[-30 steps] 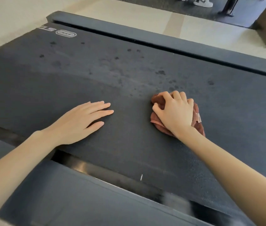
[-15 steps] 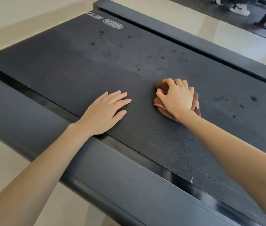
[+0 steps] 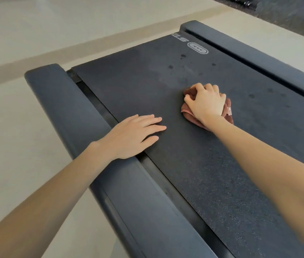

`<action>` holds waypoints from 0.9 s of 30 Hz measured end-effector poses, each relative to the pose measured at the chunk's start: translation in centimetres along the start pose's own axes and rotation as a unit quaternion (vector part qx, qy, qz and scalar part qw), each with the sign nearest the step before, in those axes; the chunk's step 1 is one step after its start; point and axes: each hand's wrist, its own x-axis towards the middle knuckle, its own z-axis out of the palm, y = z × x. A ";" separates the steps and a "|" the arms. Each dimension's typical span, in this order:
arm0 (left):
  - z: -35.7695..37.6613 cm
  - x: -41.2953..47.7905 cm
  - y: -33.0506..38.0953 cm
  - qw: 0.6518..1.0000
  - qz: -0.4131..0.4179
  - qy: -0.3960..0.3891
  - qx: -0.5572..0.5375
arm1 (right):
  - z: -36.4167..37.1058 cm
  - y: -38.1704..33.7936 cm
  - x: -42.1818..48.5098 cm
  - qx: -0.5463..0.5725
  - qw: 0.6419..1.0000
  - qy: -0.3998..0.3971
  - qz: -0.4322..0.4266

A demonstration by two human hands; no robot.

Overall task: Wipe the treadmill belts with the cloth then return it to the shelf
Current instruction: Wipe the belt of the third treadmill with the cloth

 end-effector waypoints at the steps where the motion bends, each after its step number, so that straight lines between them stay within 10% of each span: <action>1: -0.1 -0.2 -0.3 1.000 -0.012 0.004 0.003 | 0.1 -0.4 0.3 -0.003 1.000 -0.004 -0.007; 15: -3.8 -6.2 -7.4 0.997 -0.078 -0.028 -0.005 | -1.4 -7.6 -10.2 -0.028 0.989 -0.039 -0.138; 21: -9.3 -10.9 -5.7 0.991 -0.102 -0.067 -0.051 | -6.7 -12.8 -11.9 0.027 0.955 -0.274 -0.114; 27: -22.0 -16.2 -3.4 0.991 -0.122 -0.051 0.000 | -19.0 -17.4 -10.6 0.033 0.950 -0.286 -0.118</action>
